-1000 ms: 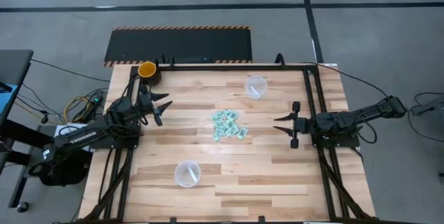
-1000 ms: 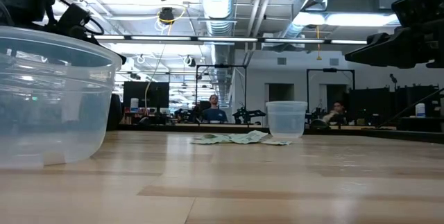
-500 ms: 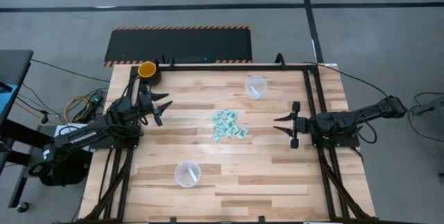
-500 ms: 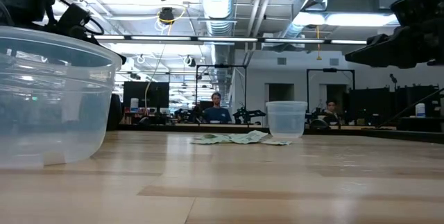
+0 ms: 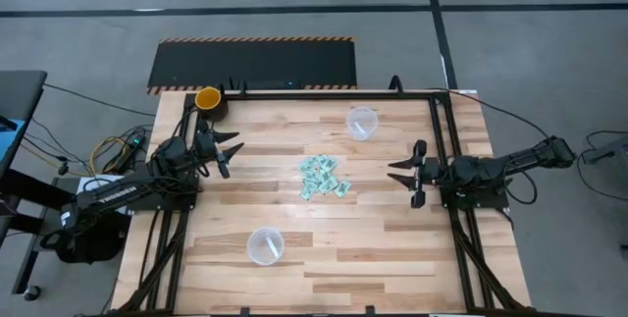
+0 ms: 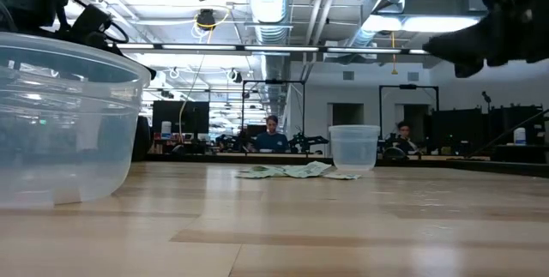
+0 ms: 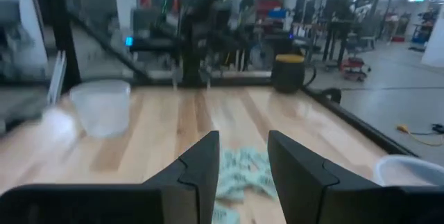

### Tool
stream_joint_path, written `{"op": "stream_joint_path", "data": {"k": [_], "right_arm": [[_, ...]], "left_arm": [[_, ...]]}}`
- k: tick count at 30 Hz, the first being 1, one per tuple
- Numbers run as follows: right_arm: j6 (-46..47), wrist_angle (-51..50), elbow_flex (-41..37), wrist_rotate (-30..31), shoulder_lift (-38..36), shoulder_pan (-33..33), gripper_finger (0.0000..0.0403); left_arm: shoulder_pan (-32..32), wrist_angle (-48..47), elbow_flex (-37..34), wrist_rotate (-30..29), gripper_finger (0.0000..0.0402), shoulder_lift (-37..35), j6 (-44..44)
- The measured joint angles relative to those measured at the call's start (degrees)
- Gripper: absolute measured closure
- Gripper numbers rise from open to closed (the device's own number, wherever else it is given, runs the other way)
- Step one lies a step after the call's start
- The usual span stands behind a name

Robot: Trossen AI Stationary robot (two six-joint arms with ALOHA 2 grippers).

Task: Pick and place Stevia / Truvia into bins
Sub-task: Put the stevia packet into the top container

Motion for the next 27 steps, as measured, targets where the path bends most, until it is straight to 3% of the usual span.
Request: {"op": "stream_joint_path", "data": {"k": [7, 11, 20, 27], "right_arm": [[8.3, 8.5, 0.2, 0.0, 5.5, -3.0, 0.0284], [11.7, 6.7, 3.5, -0.2, 14.6, -5.0, 0.0284], [9.7, 1.3, 13.9, -0.1, 39.5, -8.0, 0.0284], [9.8, 1.2, 19.4, -0.1, 54.3, -9.2, 0.0276]], "left_arm": [[0.0, 0.0, 0.0, 0.0, 0.0239, 0.0, 0.0], [0.0, 0.0, 0.0, 0.0, 0.0239, 0.0, 0.0], [0.0, 0.0, 0.0, 0.0, 0.0239, 0.0, 0.0], [0.0, 0.0, 0.0, 0.0, 0.0239, 0.0, 0.0]]}}
